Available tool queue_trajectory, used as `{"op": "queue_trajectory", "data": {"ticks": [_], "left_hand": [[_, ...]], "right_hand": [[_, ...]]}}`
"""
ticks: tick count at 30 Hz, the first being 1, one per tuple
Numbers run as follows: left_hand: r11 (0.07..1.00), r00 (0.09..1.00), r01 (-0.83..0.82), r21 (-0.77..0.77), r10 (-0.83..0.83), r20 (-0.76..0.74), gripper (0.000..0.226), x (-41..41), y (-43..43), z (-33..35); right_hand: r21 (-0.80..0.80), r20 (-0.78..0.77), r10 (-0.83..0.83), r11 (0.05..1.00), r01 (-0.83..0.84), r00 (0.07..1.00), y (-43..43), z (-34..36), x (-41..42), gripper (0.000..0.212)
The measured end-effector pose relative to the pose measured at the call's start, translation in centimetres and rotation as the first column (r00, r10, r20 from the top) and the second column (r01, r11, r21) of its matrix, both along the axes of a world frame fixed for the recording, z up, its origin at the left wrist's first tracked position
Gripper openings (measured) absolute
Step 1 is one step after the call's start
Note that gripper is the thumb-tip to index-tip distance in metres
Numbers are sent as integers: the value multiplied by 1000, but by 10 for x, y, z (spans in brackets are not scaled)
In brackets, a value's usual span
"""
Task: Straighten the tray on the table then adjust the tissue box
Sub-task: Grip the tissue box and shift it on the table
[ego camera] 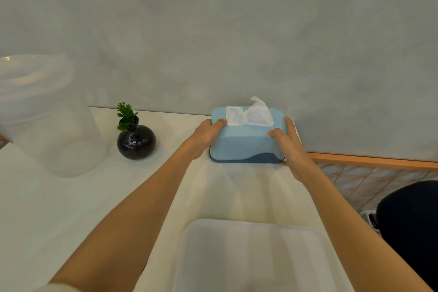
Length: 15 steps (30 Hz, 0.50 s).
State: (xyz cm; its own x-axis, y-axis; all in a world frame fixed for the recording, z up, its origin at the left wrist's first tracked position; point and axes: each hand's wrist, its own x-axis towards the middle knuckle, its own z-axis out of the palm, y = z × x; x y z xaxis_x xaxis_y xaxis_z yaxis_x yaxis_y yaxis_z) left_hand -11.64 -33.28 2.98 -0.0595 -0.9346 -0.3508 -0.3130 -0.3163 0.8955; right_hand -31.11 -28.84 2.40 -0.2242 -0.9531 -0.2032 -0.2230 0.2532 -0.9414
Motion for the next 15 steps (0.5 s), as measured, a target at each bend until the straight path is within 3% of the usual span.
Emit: {"op": "queue_trajectory", "data": {"ticks": [10,15], "left_hand": [[997,999,-20,-71,17,-37,53,-6,-16,-7],[992,996,-44,-120,53,73,62,-8,-3,4]], "right_hand": [[-9,-42,-28,1000,28,999,-14,0,0,65],[35,18,0,999,-1,1000,-5,10,-4,72]]}}
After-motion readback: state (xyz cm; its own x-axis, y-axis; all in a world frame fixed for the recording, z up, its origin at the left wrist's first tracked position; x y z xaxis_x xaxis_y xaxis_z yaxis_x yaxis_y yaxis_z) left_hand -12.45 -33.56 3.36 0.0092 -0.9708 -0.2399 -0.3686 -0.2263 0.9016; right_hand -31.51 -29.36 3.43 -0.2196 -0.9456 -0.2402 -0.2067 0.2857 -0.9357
